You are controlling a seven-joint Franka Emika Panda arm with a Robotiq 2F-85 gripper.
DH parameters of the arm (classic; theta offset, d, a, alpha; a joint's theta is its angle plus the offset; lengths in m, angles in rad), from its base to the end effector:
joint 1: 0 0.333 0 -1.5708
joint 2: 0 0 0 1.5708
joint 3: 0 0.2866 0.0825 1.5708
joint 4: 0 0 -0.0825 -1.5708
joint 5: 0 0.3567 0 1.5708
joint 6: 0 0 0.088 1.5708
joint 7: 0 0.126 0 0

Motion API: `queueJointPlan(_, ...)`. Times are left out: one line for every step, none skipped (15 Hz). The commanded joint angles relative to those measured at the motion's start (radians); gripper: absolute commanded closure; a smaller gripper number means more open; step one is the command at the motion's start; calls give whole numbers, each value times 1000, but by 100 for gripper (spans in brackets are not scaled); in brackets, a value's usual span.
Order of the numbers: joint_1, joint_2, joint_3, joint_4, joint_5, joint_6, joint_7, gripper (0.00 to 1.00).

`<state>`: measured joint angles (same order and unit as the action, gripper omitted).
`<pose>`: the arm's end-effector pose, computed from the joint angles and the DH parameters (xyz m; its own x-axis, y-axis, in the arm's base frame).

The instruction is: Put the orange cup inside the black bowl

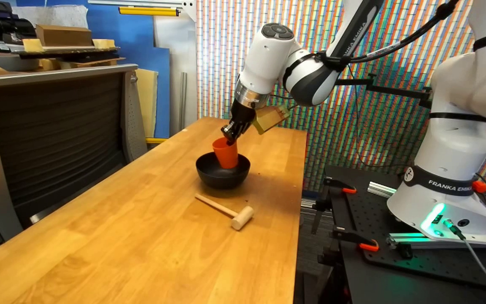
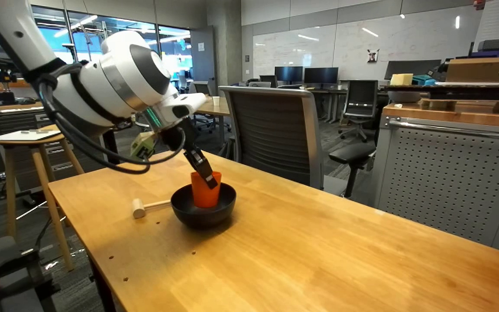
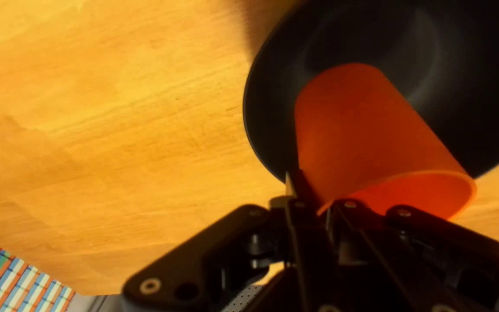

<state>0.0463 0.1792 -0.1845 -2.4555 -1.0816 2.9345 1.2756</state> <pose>0.4736 -0.0146 0.2183 0.8502 -0.3017 0.4315 -0.3831 -0.9167 0.1137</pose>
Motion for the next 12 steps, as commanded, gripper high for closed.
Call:
queueJointPlan(-31, 137, 8, 77, 64, 45, -40, 98)
queueJointPlan(-36, 163, 12, 93, 75, 46, -42, 98)
queueJointPlan(-40, 180, 19, 102, 90, 49, -52, 98)
queueJointPlan(-41, 187, 22, 116, 96, 52, -55, 98)
queueJointPlan(-39, 186, 23, 126, 95, 55, -56, 98)
queueJointPlan(-42, 187, 26, 131, 103, 64, -64, 98)
queueJointPlan(-46, 182, 32, 128, 111, 68, -78, 68)
queueJointPlan(-46, 175, 34, 125, 118, 70, -80, 66)
queueJointPlan(-49, 154, 32, 111, 117, 70, -85, 59)
queueJointPlan(-51, 137, 30, 98, 115, 73, -85, 52)
queueJointPlan(-51, 109, 21, 79, 106, 69, -80, 43)
queueJointPlan(-53, 84, 16, 64, 103, 66, -75, 37)
